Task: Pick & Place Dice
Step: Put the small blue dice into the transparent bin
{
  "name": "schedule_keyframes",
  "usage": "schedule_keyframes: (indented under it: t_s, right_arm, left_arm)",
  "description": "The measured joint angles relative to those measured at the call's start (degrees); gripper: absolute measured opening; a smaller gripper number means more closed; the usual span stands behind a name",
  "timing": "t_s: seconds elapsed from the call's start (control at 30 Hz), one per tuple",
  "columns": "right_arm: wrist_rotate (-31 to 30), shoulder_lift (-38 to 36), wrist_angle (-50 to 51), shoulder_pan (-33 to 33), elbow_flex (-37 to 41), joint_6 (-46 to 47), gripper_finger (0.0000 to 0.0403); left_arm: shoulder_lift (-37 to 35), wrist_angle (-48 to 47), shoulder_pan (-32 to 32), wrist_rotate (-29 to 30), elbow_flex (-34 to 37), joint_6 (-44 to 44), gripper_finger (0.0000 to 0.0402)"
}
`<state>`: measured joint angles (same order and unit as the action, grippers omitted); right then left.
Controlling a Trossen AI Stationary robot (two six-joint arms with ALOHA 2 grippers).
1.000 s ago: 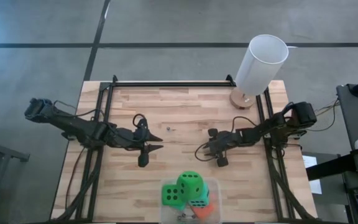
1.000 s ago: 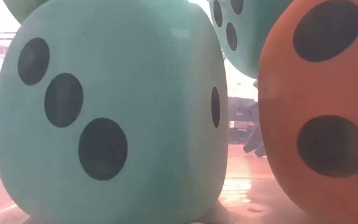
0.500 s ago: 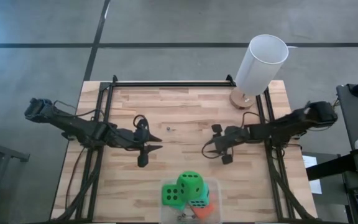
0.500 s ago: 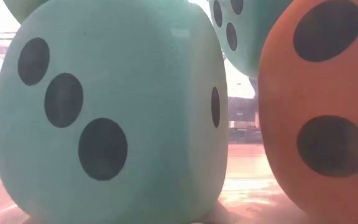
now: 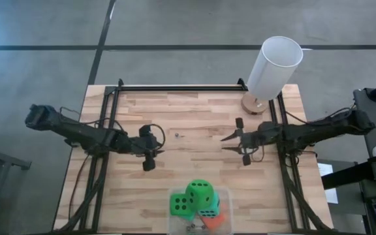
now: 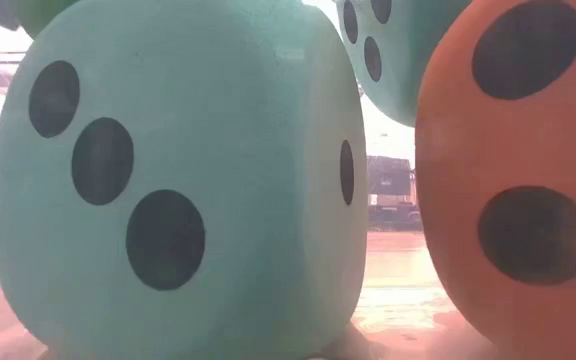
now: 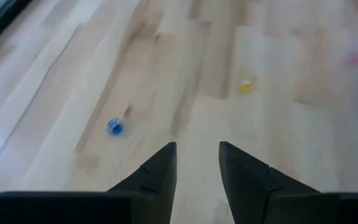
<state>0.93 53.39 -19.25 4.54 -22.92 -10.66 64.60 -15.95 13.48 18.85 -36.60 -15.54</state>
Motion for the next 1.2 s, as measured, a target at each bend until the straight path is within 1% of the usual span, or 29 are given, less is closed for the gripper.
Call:
schedule_keyframes:
  t_s: [0.07, 0.17, 0.33, 0.4, 0.57, 0.67, 0.8, 0.9, 0.97, 1.07, 1.2]
  right_arm:
    - [0.0, -1.6, -0.3, 0.0, 0.0, 0.0, 0.0143]
    - [0.0, -3.5, -0.4, 0.0, 0.0, -0.9, 0.0144]
    - [-0.1, -4.8, -1.1, 0.0, 0.0, -3.3, 0.0136]
    - [-0.5, -4.9, -1.1, 0.0, 0.0, -3.4, 0.0132]
    - [-1.2, -4.6, -1.5, 0.0, 0.0, -3.3, 0.0126]
    - [-1.2, -4.2, -3.0, 0.1, 0.0, -3.5, 0.0125]
    - [-1.2, -3.4, -3.7, 0.1, 0.0, -3.8, 0.0129]
    - [-1.2, -2.9, -3.7, 0.1, 0.0, -4.6, 0.013]
    - [-1.2, -2.4, -3.9, 0.1, 0.0, -4.9, 0.0127]
    - [-1.2, -2.3, -3.7, 0.0, 0.0, -6.1, 0.0122]
    - [-1.1, -2.1, -3.7, 0.0, 0.0, -6.5, 0.0117]
  left_arm:
    - [0.0, 1.3, -2.1, 0.0, 1.9, -2.5, 0.0124]
    - [0.0, 6.4, -5.6, 0.0, 5.2, -4.2, 0.0122]
    - [1.6, 15.7, -9.8, 0.2, 10.0, -3.8, 0.0122]
    - [2.9, 18.1, -10.7, 0.2, 10.8, -0.8, 0.0122]
    - [7.2, 24.2, -11.5, 0.2, 11.8, 7.8, 0.0124]
    - [10.8, 28.2, -12.3, -0.2, 11.8, 10.7, 0.0123]
    - [15.6, 32.5, -14.6, -1.9, 11.8, 10.9, 0.012]
    - [18.9, 35.6, -16.3, -1.9, 11.8, 7.6, 0.012]
    - [21.1, 37.6, -16.6, -1.9, 11.8, 7.0, 0.012]
    - [24.2, 40.7, -16.6, -1.9, 11.8, 9.0, 0.0121]
    - [26.7, 43.1, -17.2, -2.1, 11.8, 10.0, 0.0121]
